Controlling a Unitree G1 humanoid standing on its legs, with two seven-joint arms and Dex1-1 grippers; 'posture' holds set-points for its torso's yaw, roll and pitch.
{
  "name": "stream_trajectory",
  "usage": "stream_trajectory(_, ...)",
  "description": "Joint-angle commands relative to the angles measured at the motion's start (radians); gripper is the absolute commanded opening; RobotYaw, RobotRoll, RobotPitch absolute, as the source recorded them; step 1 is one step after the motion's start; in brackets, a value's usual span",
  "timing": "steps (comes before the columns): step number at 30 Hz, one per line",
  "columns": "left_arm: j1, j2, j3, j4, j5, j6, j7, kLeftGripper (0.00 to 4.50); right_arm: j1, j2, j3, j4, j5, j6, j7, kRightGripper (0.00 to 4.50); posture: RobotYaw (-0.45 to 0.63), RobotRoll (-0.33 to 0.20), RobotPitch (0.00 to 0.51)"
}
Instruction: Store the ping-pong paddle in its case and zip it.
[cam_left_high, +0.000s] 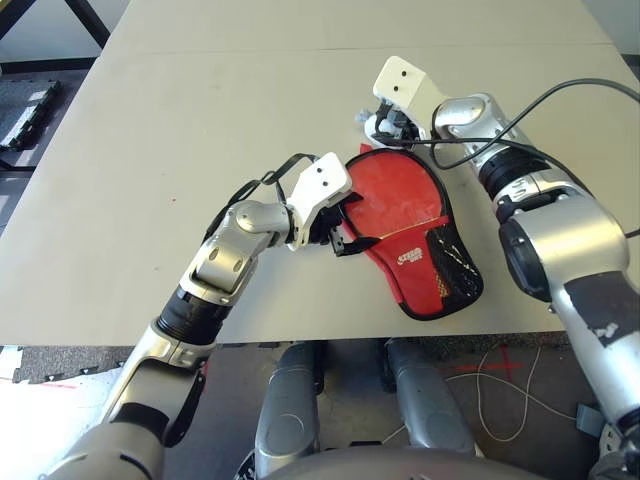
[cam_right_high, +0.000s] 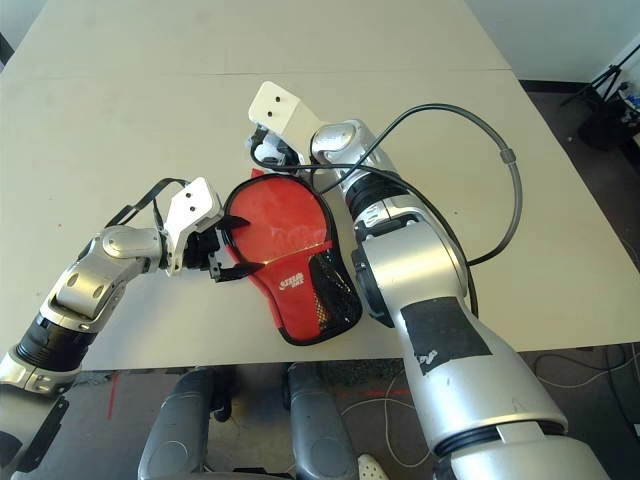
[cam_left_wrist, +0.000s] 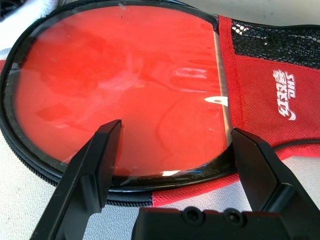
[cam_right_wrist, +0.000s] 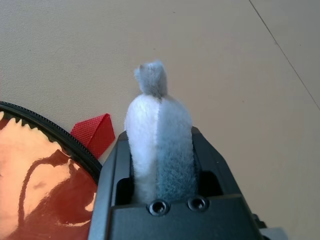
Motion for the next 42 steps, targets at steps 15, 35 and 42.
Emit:
stream_trajectory(15,0.008,0.005,-0.104,0.029,0.020,0.006,-0.049,4.50,0.010,-0.144,0.010,-0.018,-0.037,-0.046,0.029,0.28,0.01,0.000,0.289)
stream_trajectory(35,-0.054,-0.024,-0.170,0.119,0.035,-0.032,-0.094,4.50,0.146,-0.343,-0.003,-0.178,-0.001,-0.035,0.244,0.26,-0.04,0.000,0.285)
stream_trajectory(42,-0.088,-0.040,-0.195,0.187,0.065,-0.027,-0.104,4.50,0.176,-0.356,-0.002,-0.235,0.019,-0.006,0.266,0.26,-0.04,0.000,0.282)
